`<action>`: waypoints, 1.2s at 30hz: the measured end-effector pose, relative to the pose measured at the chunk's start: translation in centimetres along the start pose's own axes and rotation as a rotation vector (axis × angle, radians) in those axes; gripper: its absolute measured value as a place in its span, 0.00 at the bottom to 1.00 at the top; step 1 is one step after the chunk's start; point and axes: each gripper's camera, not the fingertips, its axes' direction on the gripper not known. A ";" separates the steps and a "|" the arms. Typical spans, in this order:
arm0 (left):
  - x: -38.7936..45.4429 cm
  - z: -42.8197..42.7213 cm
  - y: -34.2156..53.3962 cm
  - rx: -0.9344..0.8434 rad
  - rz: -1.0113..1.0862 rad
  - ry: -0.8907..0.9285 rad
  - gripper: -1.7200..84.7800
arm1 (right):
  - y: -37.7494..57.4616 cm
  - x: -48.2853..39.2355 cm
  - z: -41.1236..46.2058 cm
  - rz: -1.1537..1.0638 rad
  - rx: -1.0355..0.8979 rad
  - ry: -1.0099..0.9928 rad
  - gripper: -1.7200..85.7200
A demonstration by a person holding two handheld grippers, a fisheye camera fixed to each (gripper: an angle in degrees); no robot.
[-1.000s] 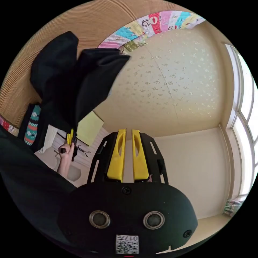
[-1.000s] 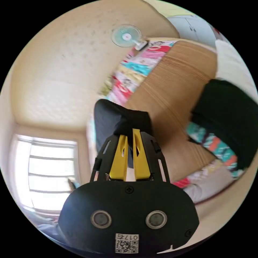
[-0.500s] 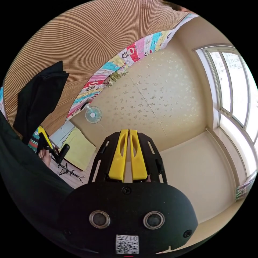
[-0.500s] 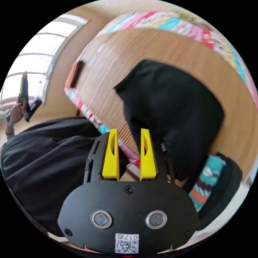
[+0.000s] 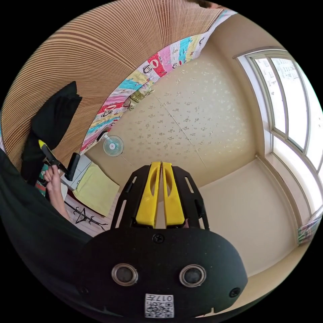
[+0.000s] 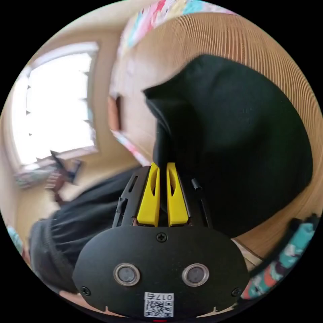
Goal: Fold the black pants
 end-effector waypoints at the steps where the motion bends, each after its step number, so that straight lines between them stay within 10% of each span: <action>1: -0.1 0.3 -0.4 -0.005 -0.009 -0.009 0.01 | 1.2 0.3 -3.0 -0.014 0.144 -0.204 0.06; 12: -1.7 3.4 -3.0 -0.099 -0.066 -0.153 0.12 | 11.6 -12.8 -10.7 -0.872 0.397 -0.749 0.05; 20: -2.5 9.1 -2.2 -0.359 0.010 -0.227 0.22 | 17.3 -25.0 -5.8 -1.131 0.280 -0.131 0.04; 30: -7.2 14.3 -1.4 -0.927 0.056 -0.987 0.18 | 20.0 -29.6 11.6 -1.096 -0.008 0.190 0.03; 36: -5.7 15.3 4.3 -1.209 0.479 -0.714 0.08 | 22.8 -31.4 14.0 -0.988 0.073 0.259 0.04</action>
